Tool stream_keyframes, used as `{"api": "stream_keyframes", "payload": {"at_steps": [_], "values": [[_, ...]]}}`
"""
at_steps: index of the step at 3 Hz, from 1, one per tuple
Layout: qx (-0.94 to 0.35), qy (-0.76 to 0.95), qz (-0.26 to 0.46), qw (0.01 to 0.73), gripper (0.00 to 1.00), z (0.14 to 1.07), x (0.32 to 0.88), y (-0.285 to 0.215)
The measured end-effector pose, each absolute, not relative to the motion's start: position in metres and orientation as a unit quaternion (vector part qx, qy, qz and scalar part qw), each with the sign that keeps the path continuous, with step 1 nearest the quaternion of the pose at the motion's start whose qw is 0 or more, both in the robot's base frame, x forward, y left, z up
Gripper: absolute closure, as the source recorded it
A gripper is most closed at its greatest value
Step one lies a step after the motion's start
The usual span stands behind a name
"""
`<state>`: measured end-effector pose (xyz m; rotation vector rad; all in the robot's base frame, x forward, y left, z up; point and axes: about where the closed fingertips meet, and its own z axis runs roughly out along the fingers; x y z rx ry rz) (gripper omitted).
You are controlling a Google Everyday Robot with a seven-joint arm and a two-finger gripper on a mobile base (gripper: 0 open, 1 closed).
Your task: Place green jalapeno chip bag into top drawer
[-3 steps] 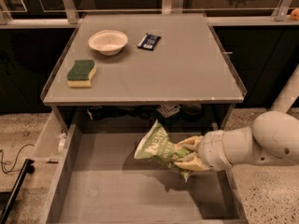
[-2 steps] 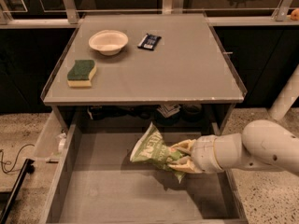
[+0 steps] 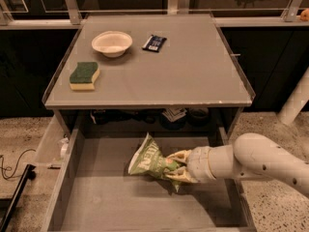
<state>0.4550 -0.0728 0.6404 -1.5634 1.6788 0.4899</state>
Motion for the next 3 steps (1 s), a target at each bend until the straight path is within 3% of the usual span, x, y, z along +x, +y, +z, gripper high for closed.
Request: {"api": "stream_keyframes", "payload": {"at_steps": [1, 3], "values": [[-0.615, 0.660, 0.191, 0.387, 1.00, 0.6261, 0.4594, -0.0700], [-0.615, 0.660, 0.191, 0.387, 0.57, 0.6261, 0.4594, -0.0700]]}}
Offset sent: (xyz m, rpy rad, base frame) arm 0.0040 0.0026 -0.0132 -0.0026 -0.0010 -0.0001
